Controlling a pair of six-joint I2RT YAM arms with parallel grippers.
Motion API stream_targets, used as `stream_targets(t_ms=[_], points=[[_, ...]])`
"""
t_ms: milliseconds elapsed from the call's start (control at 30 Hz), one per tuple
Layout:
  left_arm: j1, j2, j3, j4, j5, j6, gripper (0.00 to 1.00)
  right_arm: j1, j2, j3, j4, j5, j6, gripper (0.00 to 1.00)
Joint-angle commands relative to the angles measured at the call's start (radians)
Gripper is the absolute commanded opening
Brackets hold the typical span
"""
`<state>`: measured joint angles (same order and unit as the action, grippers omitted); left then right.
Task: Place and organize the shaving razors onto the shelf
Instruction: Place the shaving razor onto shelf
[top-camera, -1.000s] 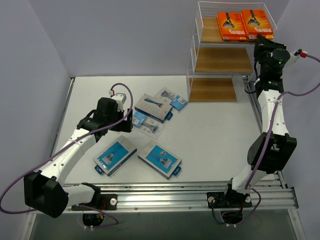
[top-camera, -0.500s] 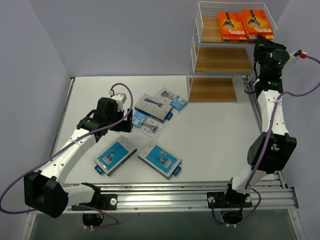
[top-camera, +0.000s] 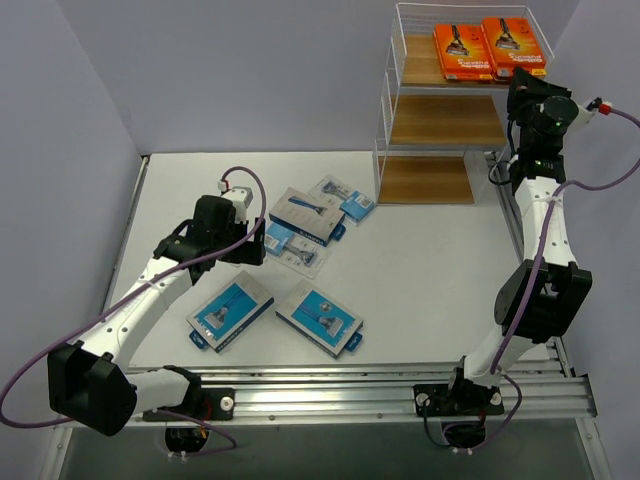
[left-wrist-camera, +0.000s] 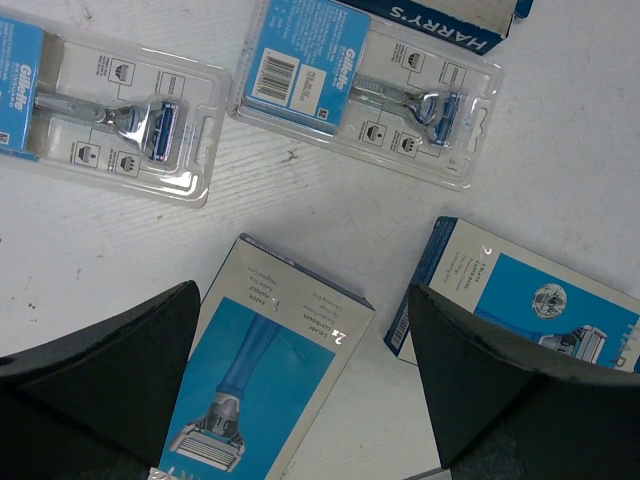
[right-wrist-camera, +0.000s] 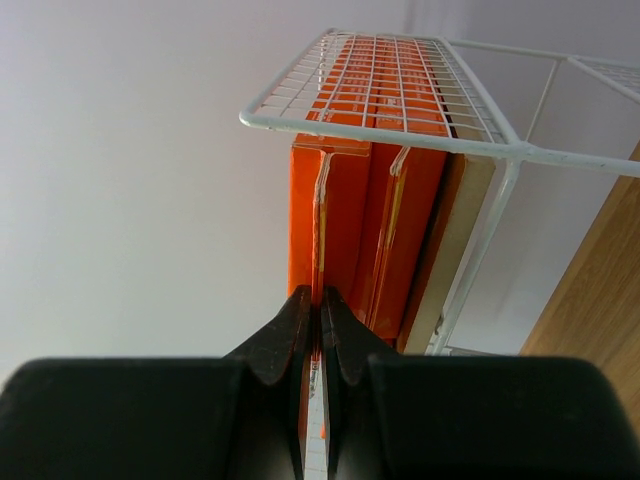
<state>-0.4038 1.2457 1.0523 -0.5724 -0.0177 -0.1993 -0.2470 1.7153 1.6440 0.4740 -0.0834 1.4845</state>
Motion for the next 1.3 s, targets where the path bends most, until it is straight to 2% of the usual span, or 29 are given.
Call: stream_targets(t_ms=[0,800,1133,1267], points=[[0.0,-0.008,0.052,0.006,0.005,-0.003,0.94,0.002,0.02,0.054,0.051,0.004,-0.001,0.0],[0.0,-0.012,0.054,0.005,0.004,-0.002,0.94,0.0,0.047,0.106,0.028,0.014,-0.016,0.0],[0.0,-0.012,0.054,0.005,0.007,-0.003,0.94,0.0,0.049,0.106,0.025,0.011,-0.018,0.08],[0.0,-0.012,0.054,0.005,0.005,-0.003,0.94,0.0,0.046,0.106,0.026,0.011,-0.02,0.15]])
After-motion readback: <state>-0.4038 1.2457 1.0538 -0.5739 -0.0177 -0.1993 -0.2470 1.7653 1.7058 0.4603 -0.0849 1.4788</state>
